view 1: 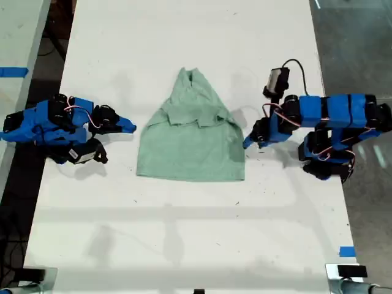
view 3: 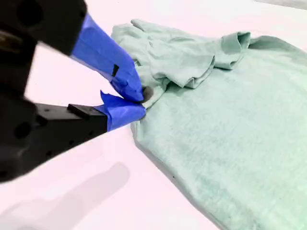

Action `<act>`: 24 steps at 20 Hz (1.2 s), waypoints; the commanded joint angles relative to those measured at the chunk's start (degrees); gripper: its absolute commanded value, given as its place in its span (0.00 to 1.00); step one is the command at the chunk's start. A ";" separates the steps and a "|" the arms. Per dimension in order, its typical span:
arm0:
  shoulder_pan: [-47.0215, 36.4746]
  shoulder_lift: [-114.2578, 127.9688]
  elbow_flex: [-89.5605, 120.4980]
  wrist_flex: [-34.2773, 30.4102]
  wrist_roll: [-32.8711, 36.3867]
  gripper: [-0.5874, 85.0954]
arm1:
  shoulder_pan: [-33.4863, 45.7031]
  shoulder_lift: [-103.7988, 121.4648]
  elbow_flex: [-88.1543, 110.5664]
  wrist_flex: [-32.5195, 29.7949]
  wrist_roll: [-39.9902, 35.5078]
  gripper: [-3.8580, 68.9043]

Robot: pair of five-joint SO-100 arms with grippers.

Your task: Fold t shirt

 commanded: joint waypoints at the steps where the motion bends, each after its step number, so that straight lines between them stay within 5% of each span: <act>1: -0.09 0.44 0.53 -1.14 -0.88 0.01 | -2.99 -10.02 -6.06 -4.04 2.46 0.32; 7: 0.09 0.44 0.44 -1.05 -0.88 0.01 | -1.58 -16.52 1.85 -17.58 1.67 0.31; 12: 0.18 0.44 0.44 -1.05 -0.88 0.01 | -0.26 -19.25 6.59 -22.24 2.02 0.30; 14: 0.18 0.44 0.44 -1.05 -0.88 0.01 | 0.18 -20.83 7.73 -23.73 2.02 0.24; 15: 0.18 0.44 0.44 -1.05 -0.88 0.01 | 0.35 -21.45 7.82 -24.17 2.02 0.13; 19: 0.26 0.44 0.44 -1.05 -0.88 0.01 | 0.26 -21.45 6.33 -22.06 2.29 0.08; 24: 0.26 0.44 0.44 -1.05 -0.88 0.01 | -0.44 -18.46 -6.06 -6.94 1.23 0.08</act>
